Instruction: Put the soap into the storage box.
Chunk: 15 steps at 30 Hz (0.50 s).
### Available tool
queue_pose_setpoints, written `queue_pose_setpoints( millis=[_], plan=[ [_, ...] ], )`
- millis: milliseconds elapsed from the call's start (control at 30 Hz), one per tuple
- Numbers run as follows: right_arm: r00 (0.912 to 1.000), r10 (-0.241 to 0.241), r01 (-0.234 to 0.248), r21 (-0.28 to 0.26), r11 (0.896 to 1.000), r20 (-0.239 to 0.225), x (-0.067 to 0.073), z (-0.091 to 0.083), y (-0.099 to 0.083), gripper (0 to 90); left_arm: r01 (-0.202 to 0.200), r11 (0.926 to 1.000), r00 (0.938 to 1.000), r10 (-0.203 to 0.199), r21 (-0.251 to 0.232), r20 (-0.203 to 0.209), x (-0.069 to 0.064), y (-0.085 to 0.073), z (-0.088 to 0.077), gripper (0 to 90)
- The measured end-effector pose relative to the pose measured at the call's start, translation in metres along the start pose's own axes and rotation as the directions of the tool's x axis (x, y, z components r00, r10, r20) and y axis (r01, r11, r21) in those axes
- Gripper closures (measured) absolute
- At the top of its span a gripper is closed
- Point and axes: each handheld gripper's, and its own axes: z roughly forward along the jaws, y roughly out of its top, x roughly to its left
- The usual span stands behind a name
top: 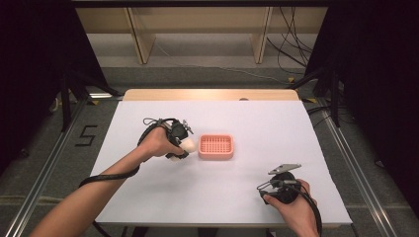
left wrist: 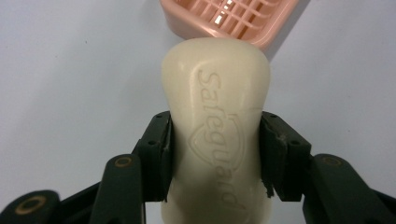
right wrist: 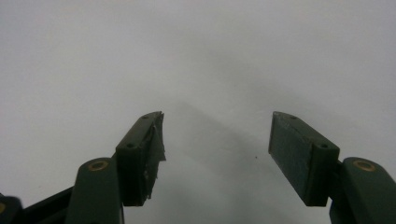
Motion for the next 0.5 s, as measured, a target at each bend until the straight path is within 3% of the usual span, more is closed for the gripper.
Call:
queue_pose_setpoints(
  millis=[100, 133, 267, 500],
  plan=[
    [1.0000, -0.004, 0.004, 0.001, 1.000, 0.003, 0.000, 0.000, 0.000, 36.2, -0.012, 0.9999, 0.9999, 0.012, -0.002, -0.001, 0.000, 0.003, 0.000, 49.0],
    [1.0000, -0.003, 0.003, 0.001, 1.000, 0.005, 0.000, 0.000, 0.000, 36.2, -0.043, 0.9990, 0.9990, 0.043, 0.004, -0.007, 0.002, 0.005, 0.000, 49.0],
    [1.0000, -0.005, 0.005, 0.002, 1.000, 0.004, 0.000, 0.000, 0.000, 36.2, -0.023, 0.9997, 0.9997, 0.023, -0.007, -0.001, 0.001, 0.007, 0.000, 49.0],
    [1.0000, -0.006, 0.006, 0.001, 1.000, 0.003, 0.000, -0.001, 0.000, 36.2, -0.045, 0.9988, 0.9990, 0.044, -0.019, -0.007, 0.002, 0.011, 0.000, 49.0]
  ],
)
